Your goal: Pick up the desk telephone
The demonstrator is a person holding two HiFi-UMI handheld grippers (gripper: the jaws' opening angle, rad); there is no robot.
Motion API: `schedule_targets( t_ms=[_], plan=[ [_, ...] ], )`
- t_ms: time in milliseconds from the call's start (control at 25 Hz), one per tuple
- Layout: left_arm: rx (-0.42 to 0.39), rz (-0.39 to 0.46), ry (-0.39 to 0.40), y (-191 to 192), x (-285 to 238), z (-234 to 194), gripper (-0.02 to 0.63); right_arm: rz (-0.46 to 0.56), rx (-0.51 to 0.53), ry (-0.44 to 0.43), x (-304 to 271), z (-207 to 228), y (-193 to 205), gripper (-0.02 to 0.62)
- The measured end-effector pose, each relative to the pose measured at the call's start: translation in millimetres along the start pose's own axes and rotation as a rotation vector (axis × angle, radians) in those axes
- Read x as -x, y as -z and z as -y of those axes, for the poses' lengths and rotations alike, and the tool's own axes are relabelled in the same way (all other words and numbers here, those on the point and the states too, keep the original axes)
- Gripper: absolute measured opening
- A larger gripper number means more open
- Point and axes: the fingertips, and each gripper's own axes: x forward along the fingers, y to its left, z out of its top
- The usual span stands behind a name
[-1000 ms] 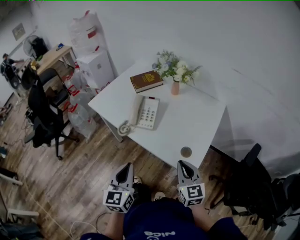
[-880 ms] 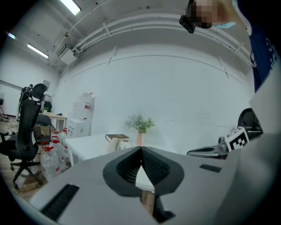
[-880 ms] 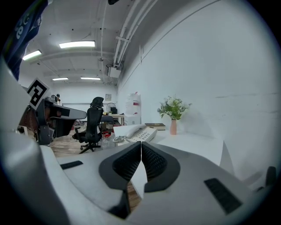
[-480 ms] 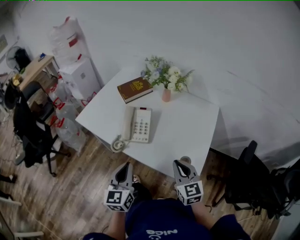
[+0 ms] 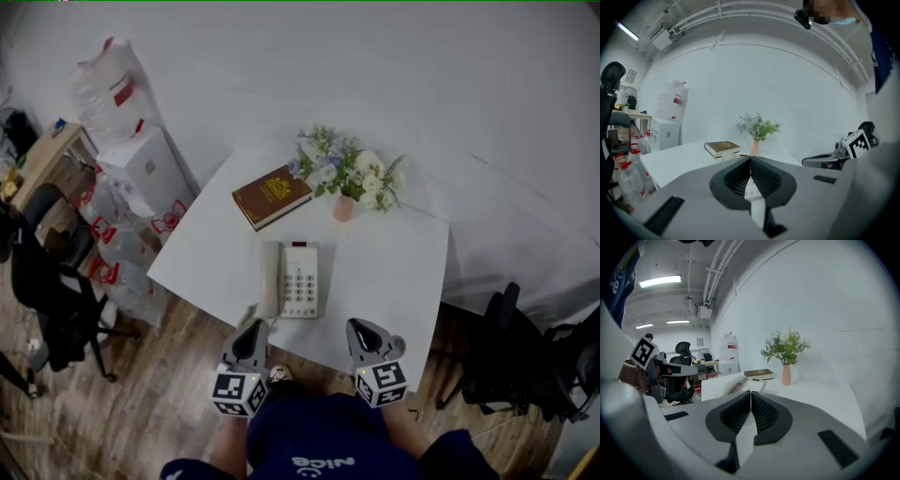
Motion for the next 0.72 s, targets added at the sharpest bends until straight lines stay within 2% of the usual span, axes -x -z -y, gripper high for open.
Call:
schedule_targets(
  t_ms=[280, 560, 720],
  plan=[
    [0.016, -0.056, 0.064, -7.7, -32.9, -48.8, 0.017, -0.018, -0.044, 0.072, -46.4, -12.1, -5.7, 0.023],
    [0.094, -0.105, 0.130, -0.9, -52.2, -67.5, 0.017, -0.024, -0.109, 0.154, -68.4, -8.2, -9.3, 0.023],
    [0.120, -0.133, 0.148, 1.9, -61.5, -72.5, 0.017, -0.052, -0.124, 0.171, -76.6, -1.8, -9.4, 0.025]
  ],
)
